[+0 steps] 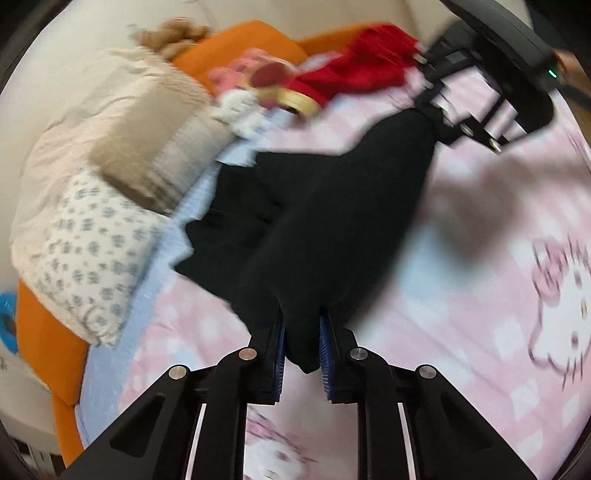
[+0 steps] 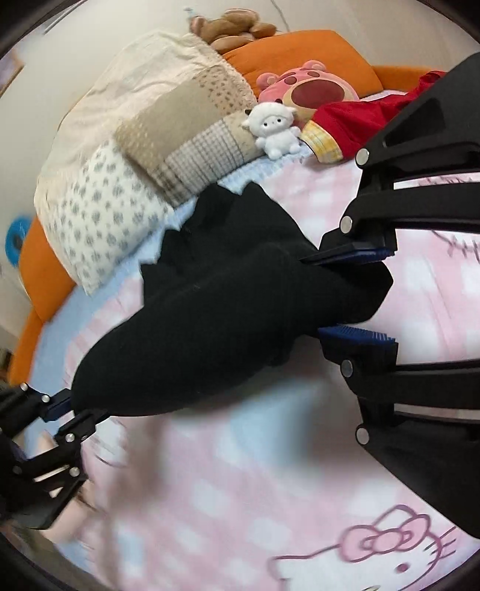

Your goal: Fold large clothes

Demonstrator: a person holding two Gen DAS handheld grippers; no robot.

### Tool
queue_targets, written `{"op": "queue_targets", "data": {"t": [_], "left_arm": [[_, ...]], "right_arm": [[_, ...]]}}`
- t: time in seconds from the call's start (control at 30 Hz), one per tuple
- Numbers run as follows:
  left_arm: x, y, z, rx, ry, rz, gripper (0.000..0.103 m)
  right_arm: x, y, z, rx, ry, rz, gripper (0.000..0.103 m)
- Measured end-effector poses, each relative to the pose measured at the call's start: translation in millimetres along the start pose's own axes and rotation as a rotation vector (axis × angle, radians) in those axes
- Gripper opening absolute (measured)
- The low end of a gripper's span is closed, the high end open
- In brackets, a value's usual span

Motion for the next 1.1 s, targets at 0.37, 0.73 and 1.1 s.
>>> {"op": "queue_targets", "data": {"t": [0.37,0.73,1.1], "left_arm": [[-102,155,-66,0.252,0.096,-0.001,0.02],[-262,191,-33,0.445,0.256,-0.029,0.022],[-155,216,-10,0.853,-0.074,-0.063,0.059]], "right_arm": [[-87,-145,-110,-0.134,0.065,0.004,0.028],[-268,-188,-116,-0.358,0.165,-0.004,0.051],[-147,-245,-110,-0.722,-0.208,-0.131,0.075]]}}
Point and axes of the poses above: each gripper's, at about its wrist camera, not at the fingertips, and x roughly against the way its jaws point, y to its left, z to its underside, the point moved 4 cm from there along -x, roughly the way its jaws point, and after that the axes turned 6 degrees about -x, right-handed, at the moved point
